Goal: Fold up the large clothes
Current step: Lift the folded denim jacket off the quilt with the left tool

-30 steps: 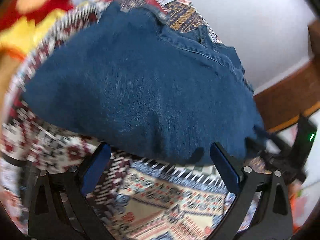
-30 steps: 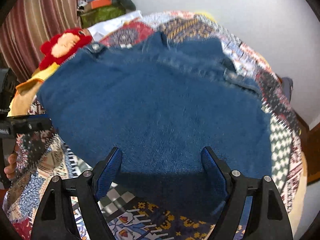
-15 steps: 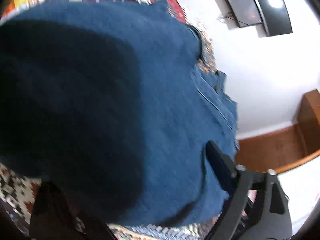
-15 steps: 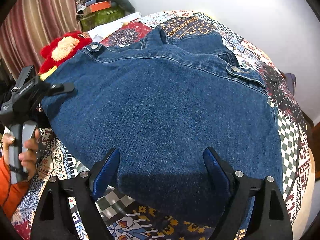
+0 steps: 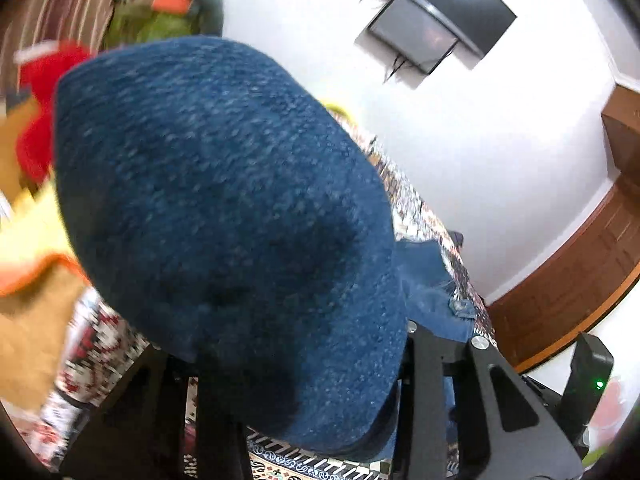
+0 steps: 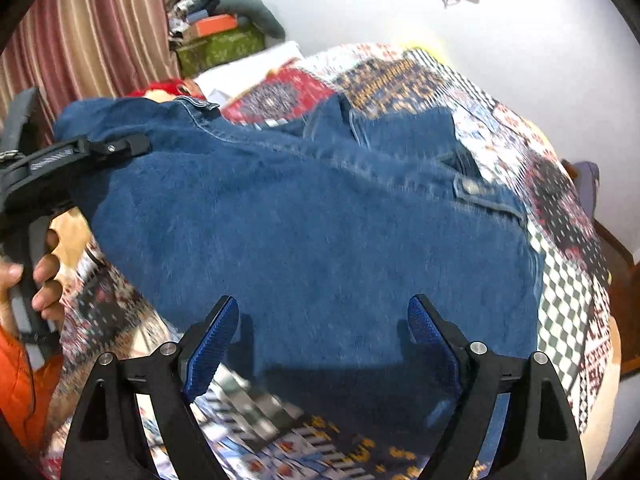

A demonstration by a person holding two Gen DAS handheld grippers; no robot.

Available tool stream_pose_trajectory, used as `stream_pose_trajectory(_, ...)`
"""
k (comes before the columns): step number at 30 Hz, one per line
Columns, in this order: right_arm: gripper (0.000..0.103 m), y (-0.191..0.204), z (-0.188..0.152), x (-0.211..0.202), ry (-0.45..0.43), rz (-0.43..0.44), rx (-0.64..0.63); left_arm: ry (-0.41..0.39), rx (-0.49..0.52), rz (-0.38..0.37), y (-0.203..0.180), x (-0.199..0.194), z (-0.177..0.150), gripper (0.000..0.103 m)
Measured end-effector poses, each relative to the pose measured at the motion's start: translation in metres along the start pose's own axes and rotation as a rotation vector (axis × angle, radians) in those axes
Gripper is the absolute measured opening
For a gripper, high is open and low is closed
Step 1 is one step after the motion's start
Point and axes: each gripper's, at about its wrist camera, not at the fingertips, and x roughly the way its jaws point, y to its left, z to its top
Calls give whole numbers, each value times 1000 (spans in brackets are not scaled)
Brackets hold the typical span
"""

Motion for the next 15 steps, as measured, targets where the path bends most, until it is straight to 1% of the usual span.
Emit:
stream_pose_trajectory(2,85,11,6,9,2,41,-2,-49,41,21,-11,-14,3,37)
stream_pose_trajectory(4,85,20,7,22,13,73,-11,-81,85,55,-21,-23,4,37)
stream_pose_trajectory(7,87,32,1,49,69,139,14,-82,156,118,-36,-17,-1,37)
stream_pose_trajectory(8,89,34,-3,61,106,168,36,-78,193,153,-41,-12,-6,37)
stream_pose_trajectory(9,92,35,-6,68,114,177,44,-72,211,167,-45,-10,-7,37)
stream_pose_trajectory(11,95,42,-8,70,99,154,0,-60,242,198,-51,-2,-14,37)
stream_pose_trajectory(12,96,46,-9,70,102,142,-31,-56,254,208,-55,6,-17,37)
stream_pose_trajectory(13,96,48,-9,69,107,137,-50,-56,260,214,-50,8,-14,37)
stream_pose_trajectory(14,96,48,-9,68,119,142,-55,-58,276,222,-57,10,-16,37)
stream_pose_trajectory(15,96,43,-8,65,130,153,-48,-61,286,223,-57,9,-9,37)
